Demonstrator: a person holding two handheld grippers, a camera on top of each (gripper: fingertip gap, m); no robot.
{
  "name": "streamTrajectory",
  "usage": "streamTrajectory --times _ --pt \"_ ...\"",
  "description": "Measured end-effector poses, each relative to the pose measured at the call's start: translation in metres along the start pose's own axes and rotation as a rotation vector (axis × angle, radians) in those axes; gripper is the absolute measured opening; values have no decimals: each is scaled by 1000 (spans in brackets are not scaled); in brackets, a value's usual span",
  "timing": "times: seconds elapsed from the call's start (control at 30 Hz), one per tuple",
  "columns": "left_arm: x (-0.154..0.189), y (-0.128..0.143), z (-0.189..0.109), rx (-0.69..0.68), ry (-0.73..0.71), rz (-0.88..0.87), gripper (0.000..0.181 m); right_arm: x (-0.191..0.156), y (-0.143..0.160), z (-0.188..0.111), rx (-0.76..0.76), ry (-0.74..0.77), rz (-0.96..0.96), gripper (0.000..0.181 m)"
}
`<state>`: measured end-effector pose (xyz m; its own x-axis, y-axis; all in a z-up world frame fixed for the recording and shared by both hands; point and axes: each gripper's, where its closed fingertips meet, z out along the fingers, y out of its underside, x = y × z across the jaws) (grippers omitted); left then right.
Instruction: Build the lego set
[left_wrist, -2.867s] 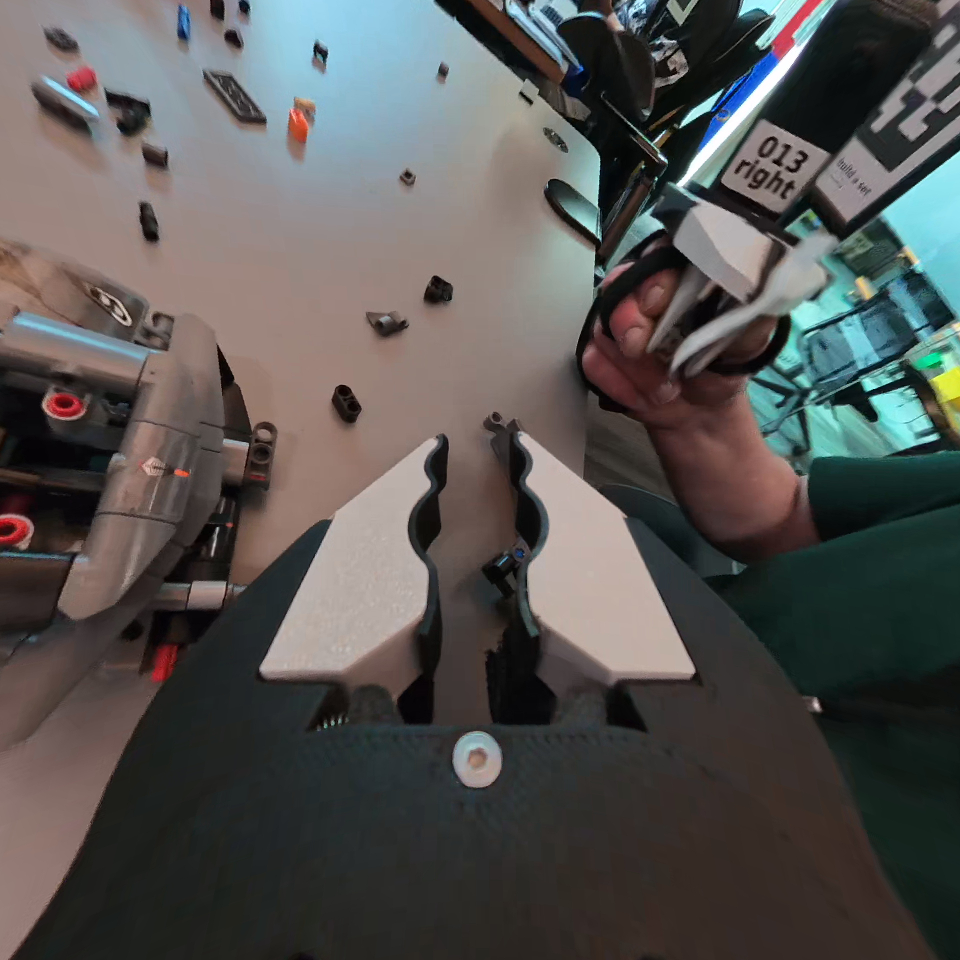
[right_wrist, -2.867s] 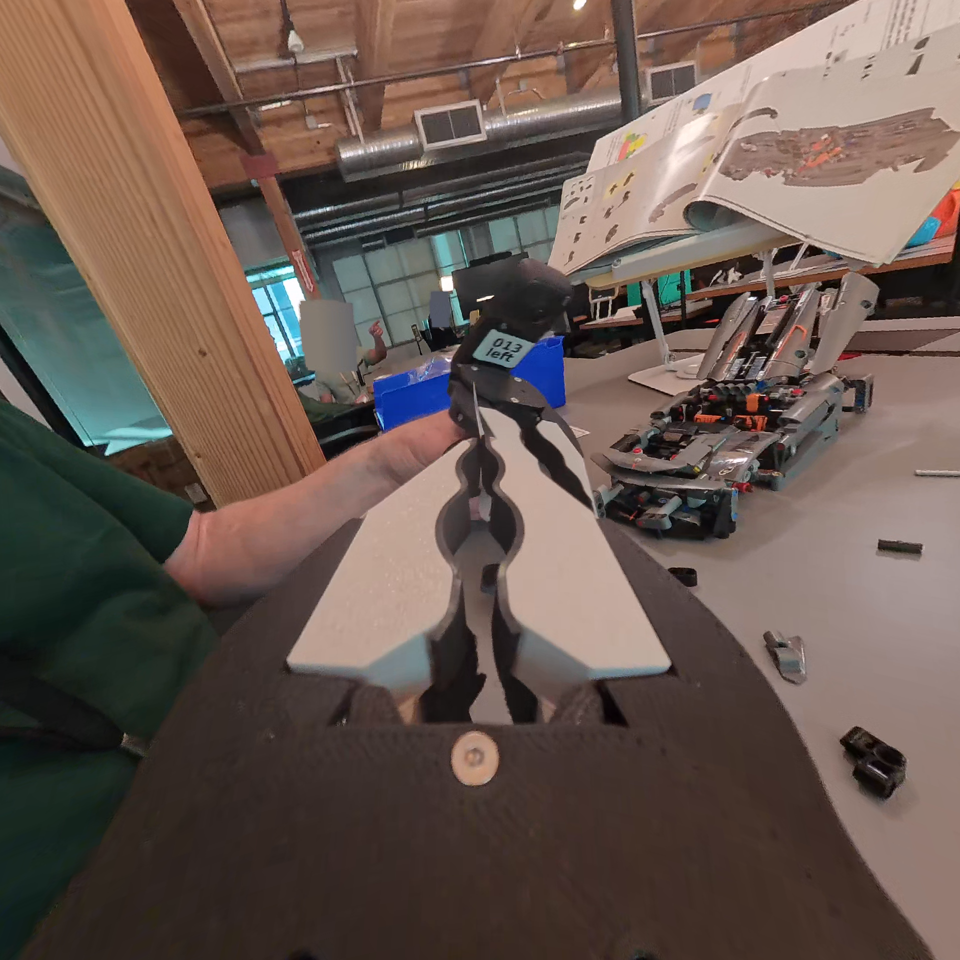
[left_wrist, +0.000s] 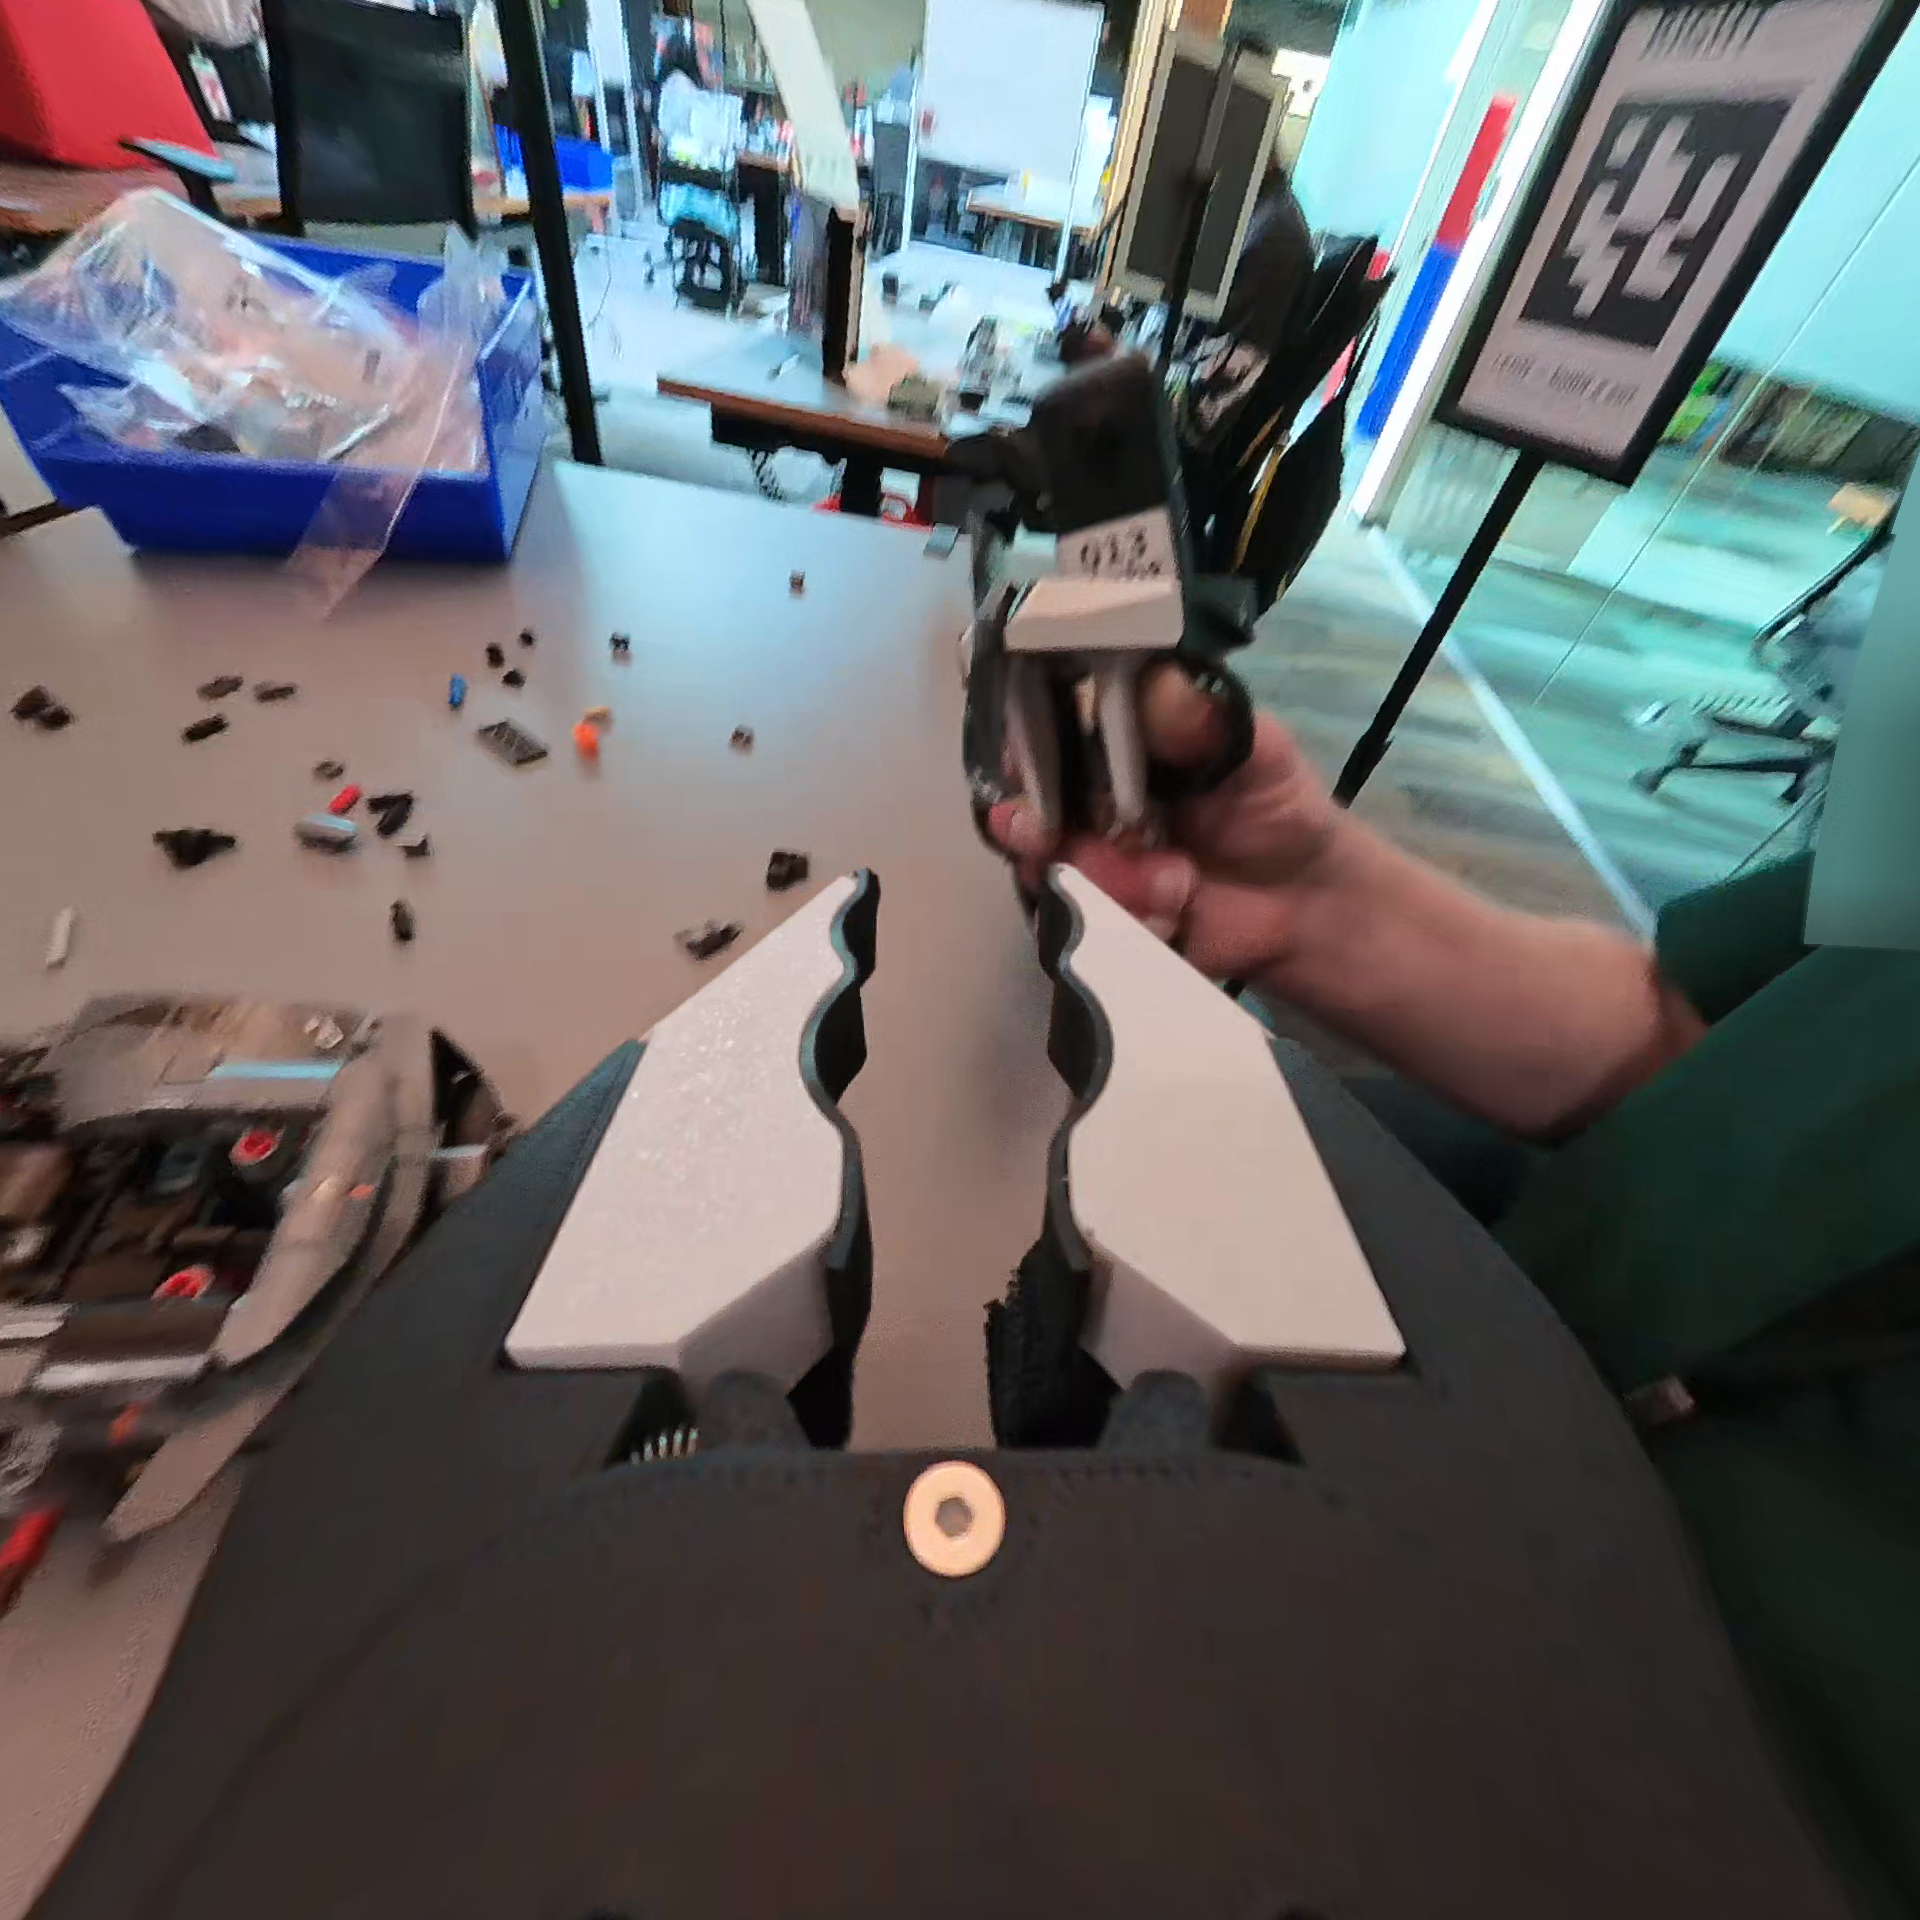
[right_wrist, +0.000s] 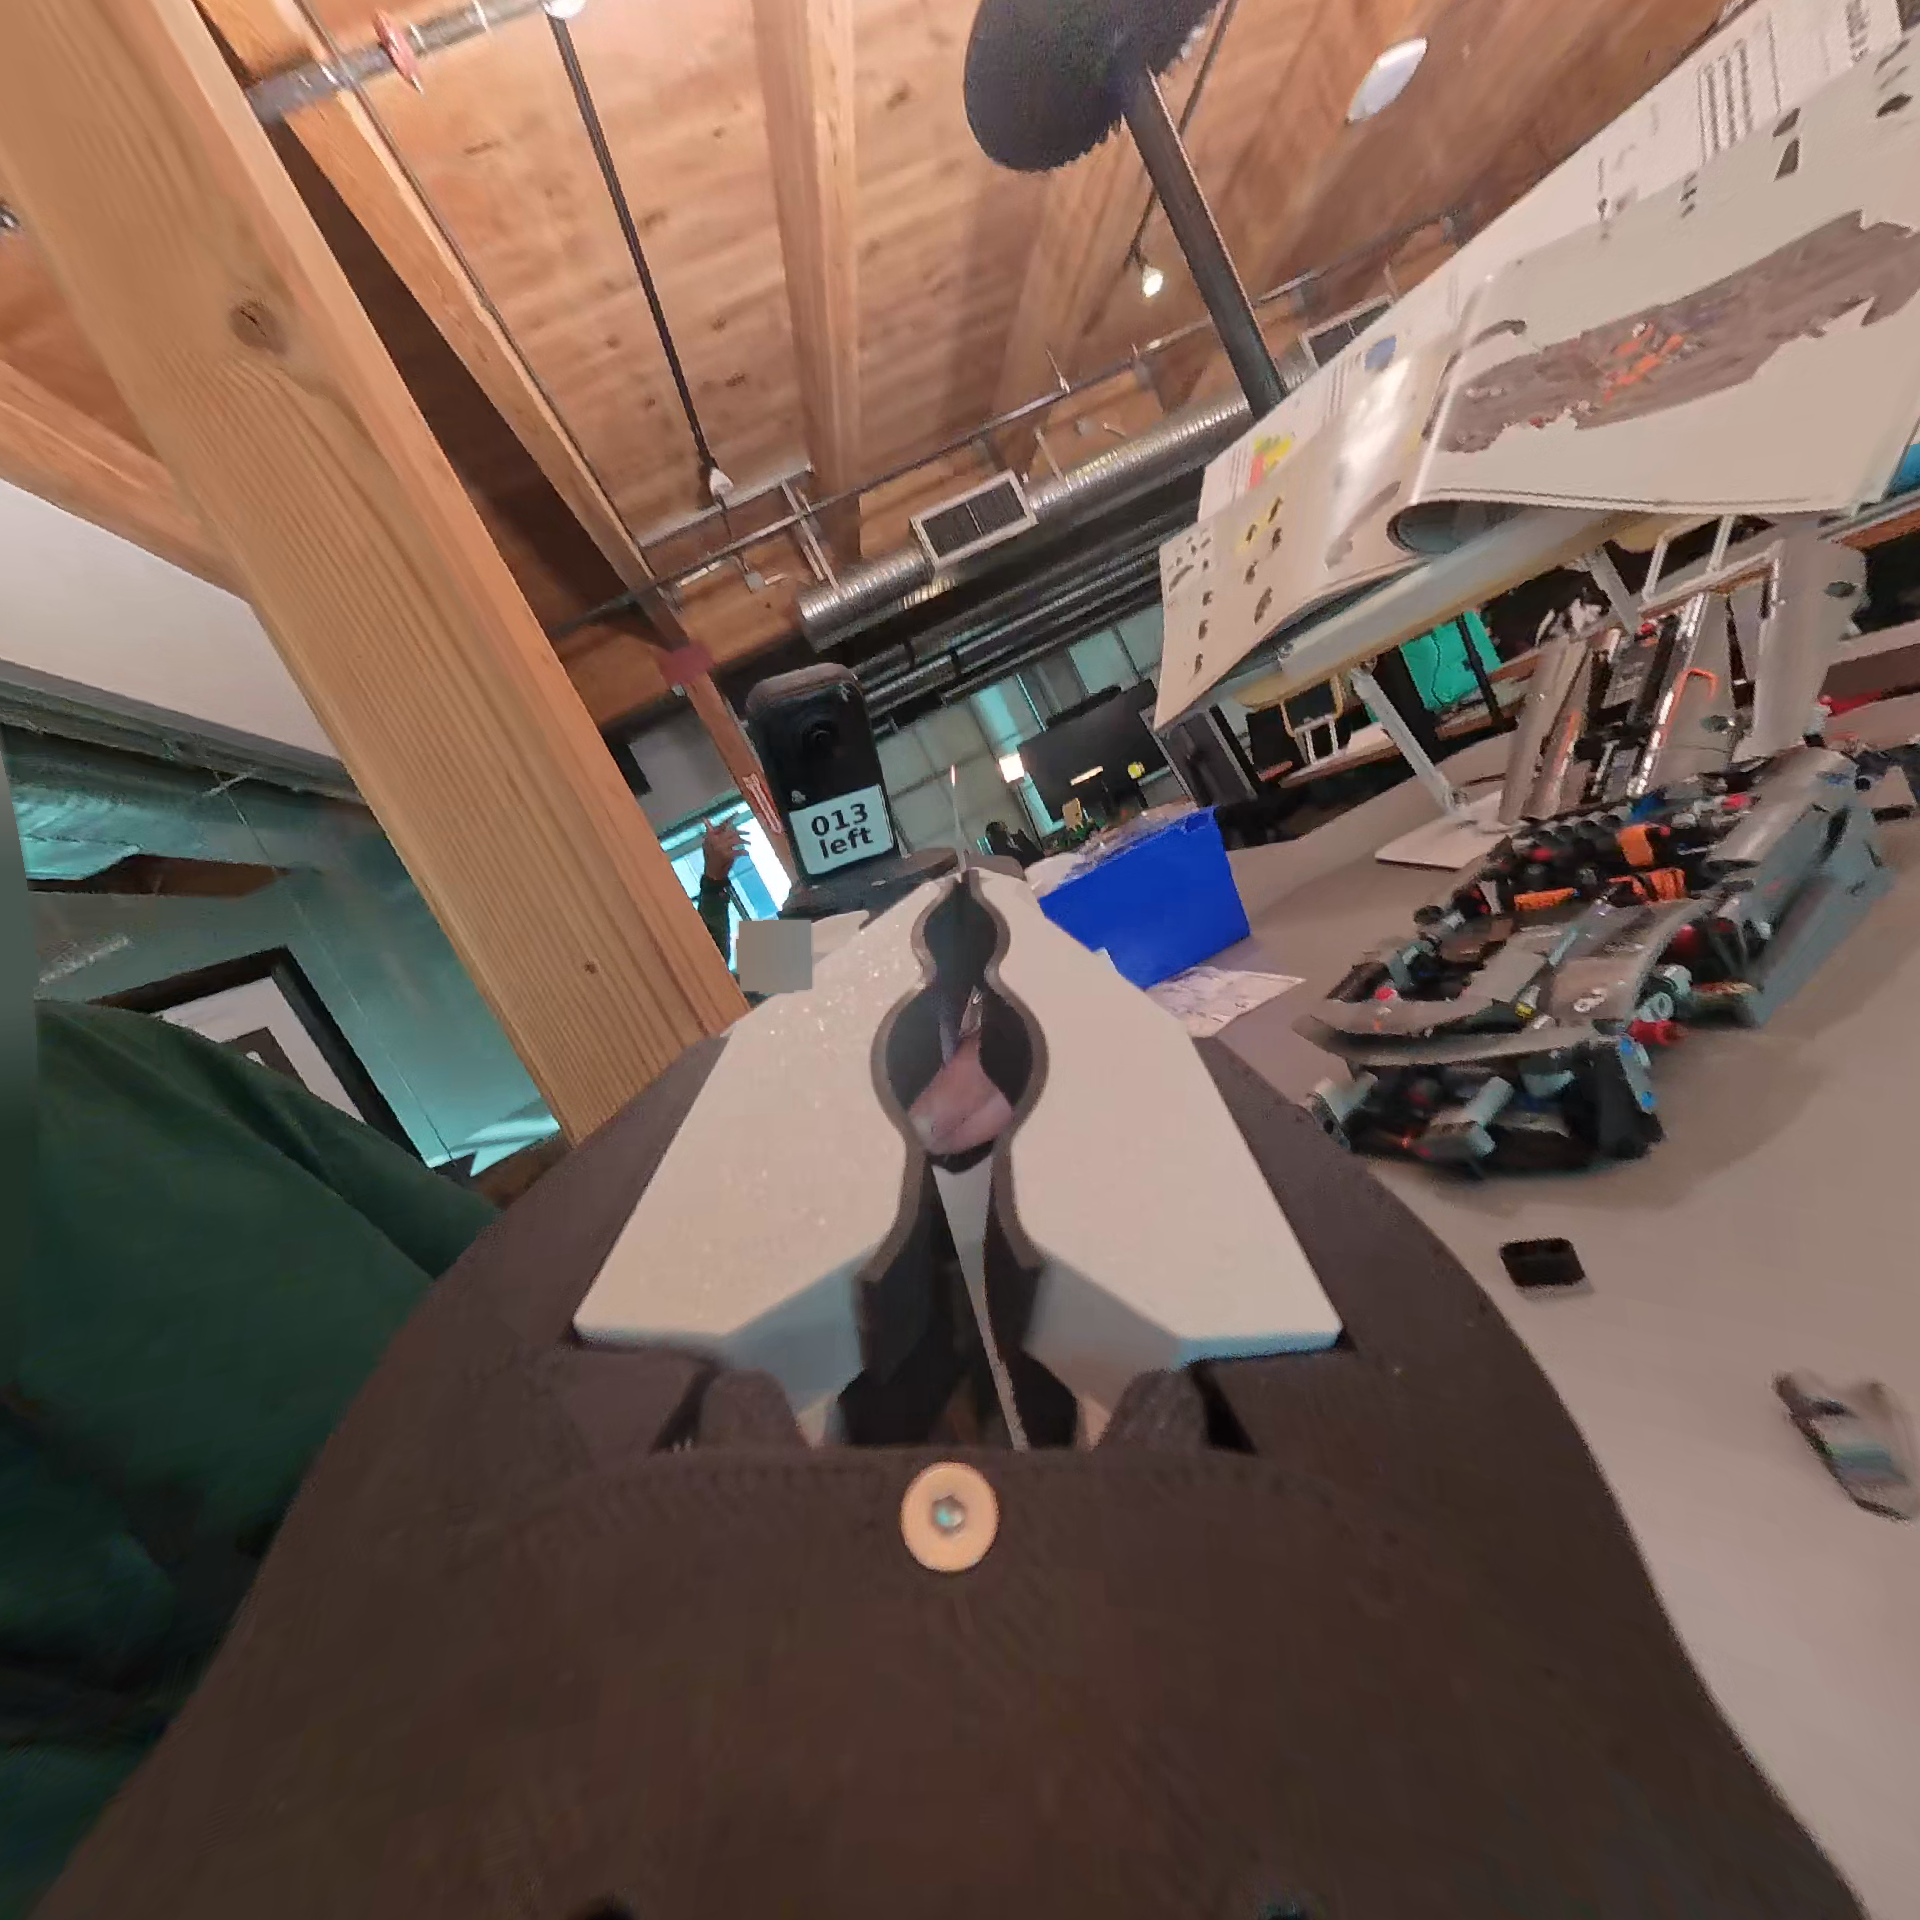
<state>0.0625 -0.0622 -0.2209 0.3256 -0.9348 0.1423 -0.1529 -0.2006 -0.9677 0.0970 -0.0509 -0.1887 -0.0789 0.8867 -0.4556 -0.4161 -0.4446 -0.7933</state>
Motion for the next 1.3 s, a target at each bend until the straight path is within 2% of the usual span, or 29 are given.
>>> streamTrajectory --times 0.1,0.33,0.5,0.6,0.7,0.77,0.83,0.9,1.0,1.03,1.1,1.17,1.23,1.3 --pt "14 -15 8 110 99 -127 28 -5 0 5 29 -16 -30 0" --pt "10 -14 9 195 159 -306 19 -15 -2 8 48 -32 -122 0" --pt "14 -18 9 231 213 -349 12 -18 -1 12 39 -31 -161 0" --pt "15 -21 8 245 230 -352 0 -18 1 13 31 -29 -174 0" --pt "15 -21 9 245 229 -340 0 -19 1 14 29 -32 -179 0" --pt "15 -20 9 221 207 -304 0 -18 2 14 10 -21 -188 0" --pt "15 -19 7 189 170 -248 0 -19 4 12 -34 -22 -209 13" --pt "14 -19 4 149 135 -203 0 -14 11 11 -138 25 -267 20" --pt "15 -15 5 53 71 -107 0 2 20 6 -313 159 -444 19" --pt "17 -17 4 43 65 -87 0 16 20 3 -378 261 -507 43" --pt "13 -21 -4 28 15 -44 0 29 11 -7 -428 347 -584 53" --pt "10 -24 -10 9 -9 -11 0 20 1 -10 -410 294 -557 51" --pt "12 -19 -12 -54 17 -14 0 0 3 -5 -416 140 -437 47" --pt "5 -15 -13 -102 -37 31 0 -14 4 2 -406 55 -380 40"
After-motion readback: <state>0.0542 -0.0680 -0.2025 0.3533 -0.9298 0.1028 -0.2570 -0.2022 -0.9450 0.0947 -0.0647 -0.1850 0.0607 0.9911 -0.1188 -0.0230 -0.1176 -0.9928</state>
